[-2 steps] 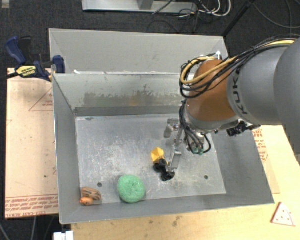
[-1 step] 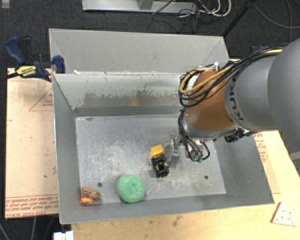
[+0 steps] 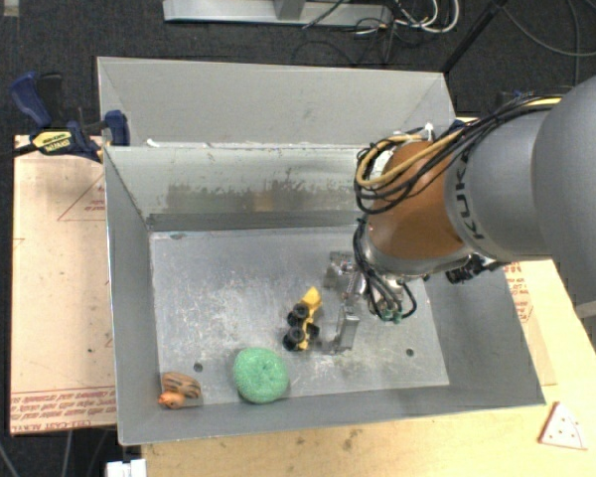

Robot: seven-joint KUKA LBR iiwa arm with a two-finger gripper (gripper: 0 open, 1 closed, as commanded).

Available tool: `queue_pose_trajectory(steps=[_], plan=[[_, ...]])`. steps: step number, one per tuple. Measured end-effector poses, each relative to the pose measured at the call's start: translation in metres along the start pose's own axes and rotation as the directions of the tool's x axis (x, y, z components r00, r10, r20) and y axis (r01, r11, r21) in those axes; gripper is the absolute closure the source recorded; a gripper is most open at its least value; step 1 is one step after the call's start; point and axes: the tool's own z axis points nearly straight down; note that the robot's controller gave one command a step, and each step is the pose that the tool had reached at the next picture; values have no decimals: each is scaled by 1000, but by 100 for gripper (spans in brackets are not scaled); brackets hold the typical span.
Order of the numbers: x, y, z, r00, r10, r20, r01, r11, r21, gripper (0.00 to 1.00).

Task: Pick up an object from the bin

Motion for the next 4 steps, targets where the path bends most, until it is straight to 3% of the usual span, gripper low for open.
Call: queue_pose_trajectory(steps=[1, 3, 4], plan=[[0, 0, 0, 1000, 0, 0, 0, 1000, 0, 0], [22, 35, 4, 977, -215, 0, 215, 977, 0, 0], [20, 35, 4, 980, -199, 1, 199, 980, -2, 0]])
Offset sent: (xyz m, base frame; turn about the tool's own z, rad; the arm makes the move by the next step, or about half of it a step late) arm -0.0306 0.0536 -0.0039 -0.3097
